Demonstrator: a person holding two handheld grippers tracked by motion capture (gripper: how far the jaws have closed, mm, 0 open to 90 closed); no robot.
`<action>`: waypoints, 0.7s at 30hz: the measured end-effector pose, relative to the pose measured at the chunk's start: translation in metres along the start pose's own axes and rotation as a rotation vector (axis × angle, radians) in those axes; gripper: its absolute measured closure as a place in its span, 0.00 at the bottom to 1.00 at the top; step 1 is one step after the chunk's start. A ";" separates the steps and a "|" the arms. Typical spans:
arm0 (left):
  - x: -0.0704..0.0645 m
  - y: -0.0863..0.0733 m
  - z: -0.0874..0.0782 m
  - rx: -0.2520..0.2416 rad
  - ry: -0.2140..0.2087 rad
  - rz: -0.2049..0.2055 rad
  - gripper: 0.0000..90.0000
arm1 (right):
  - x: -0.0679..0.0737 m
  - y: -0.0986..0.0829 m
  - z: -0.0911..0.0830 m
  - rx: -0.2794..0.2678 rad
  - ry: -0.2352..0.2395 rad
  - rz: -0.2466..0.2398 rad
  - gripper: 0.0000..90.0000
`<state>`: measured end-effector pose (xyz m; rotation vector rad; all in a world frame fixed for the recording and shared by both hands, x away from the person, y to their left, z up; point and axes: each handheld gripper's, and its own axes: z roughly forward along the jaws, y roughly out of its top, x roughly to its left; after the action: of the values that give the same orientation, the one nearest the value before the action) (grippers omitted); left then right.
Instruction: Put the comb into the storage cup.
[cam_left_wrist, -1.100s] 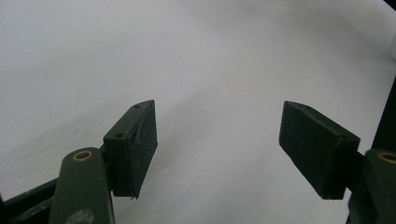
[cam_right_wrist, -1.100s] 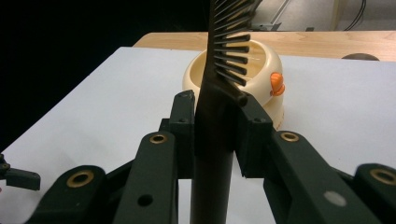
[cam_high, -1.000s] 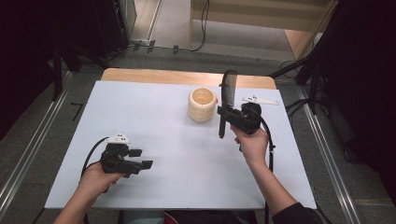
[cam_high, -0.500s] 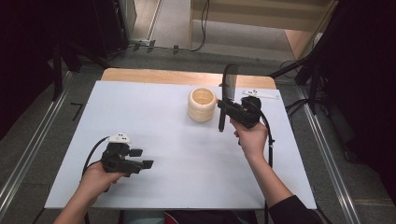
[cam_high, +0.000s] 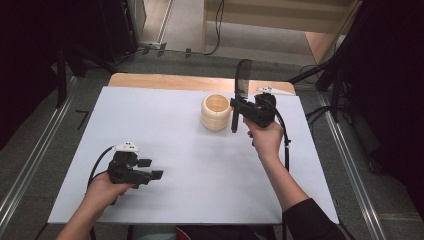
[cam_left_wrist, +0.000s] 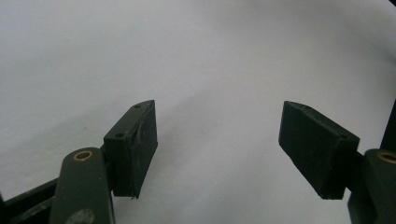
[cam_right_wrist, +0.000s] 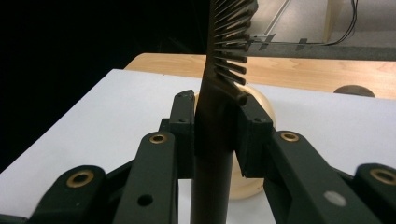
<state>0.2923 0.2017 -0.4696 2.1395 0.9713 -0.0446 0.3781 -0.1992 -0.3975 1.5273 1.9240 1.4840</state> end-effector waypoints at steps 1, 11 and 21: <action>0.000 0.000 0.000 0.000 -0.001 -0.001 0.32 | 0.000 0.001 0.001 -0.001 -0.001 -0.003 0.77; 0.001 0.000 0.000 -0.006 -0.001 -0.006 0.32 | 0.004 0.010 0.009 -0.010 -0.014 -0.025 0.77; 0.001 0.000 0.000 -0.003 0.002 -0.001 0.32 | 0.009 0.022 0.019 -0.027 -0.029 -0.049 0.77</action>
<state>0.2934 0.2019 -0.4699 2.1371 0.9734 -0.0419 0.4002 -0.1828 -0.3845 1.4710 1.9035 1.4535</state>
